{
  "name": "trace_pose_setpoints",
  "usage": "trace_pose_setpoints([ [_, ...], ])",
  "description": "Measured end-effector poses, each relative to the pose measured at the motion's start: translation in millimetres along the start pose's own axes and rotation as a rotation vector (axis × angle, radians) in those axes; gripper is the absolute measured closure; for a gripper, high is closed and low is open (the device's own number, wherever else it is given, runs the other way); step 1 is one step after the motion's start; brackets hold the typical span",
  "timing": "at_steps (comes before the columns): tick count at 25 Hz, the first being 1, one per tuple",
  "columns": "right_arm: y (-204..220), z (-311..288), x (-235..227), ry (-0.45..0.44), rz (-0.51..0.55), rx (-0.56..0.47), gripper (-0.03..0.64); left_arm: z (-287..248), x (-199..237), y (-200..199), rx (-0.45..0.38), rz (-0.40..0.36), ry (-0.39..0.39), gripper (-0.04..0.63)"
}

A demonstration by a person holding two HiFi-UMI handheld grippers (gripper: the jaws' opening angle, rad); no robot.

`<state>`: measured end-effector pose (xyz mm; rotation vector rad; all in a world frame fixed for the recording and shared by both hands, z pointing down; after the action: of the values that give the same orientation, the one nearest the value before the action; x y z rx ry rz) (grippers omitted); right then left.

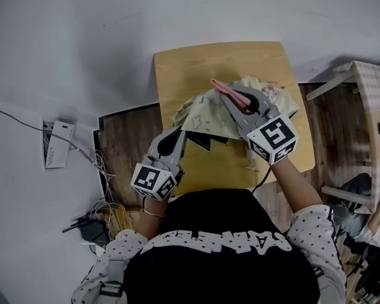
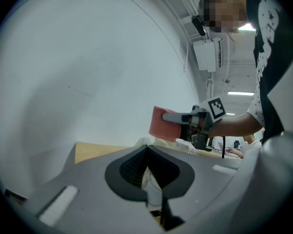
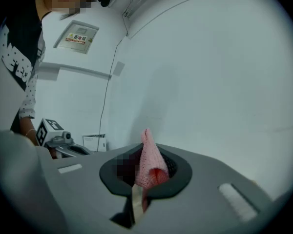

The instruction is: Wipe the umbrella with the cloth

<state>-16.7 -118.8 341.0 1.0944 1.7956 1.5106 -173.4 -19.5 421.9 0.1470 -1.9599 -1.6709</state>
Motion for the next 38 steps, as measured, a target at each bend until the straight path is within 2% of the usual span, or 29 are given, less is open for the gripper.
trace_pose_setpoints([
  [2, 3, -13, -10, 0.021, 0.046, 0.038, 0.583, 0, 0, 0, -0.003, 0.004, -0.004, 0.594],
  [5, 20, -31, -17, 0.017, 0.133, 0.153, 0.583, 0, 0, -1, -0.008, 0.008, -0.007, 0.594],
  [11, 58, -39, -12, -0.025, 0.267, 0.293, 0.583, 1, 3, -2, -0.008, 0.017, -0.017, 0.594],
  [15, 77, -36, -6, -0.066, 0.315, 0.358, 0.583, 1, 4, -2, -0.009, 0.018, -0.020, 0.594],
  [21, 97, -24, 5, -0.135, 0.316, 0.414, 0.583, 0, 3, -2, 0.000, 0.002, -0.013, 0.594],
  [32, 112, -1, 31, -0.193, 0.269, 0.431, 0.583, 3, 5, -1, 0.011, 0.001, -0.012, 0.594],
  [38, 119, 15, 39, -0.190, 0.232, 0.435, 0.583, 2, 4, -3, 0.017, -0.010, -0.002, 0.593],
])
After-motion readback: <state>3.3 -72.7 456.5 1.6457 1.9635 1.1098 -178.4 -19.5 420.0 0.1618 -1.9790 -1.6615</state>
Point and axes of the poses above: the fingertips, and each gripper's own axes: z backward along the fingers, x to its left, y out of its underside, the point moved 5 cm from there along z, backward along the fingers, and after that the axes turned 3 degrees about z, right-handed, at the moved point
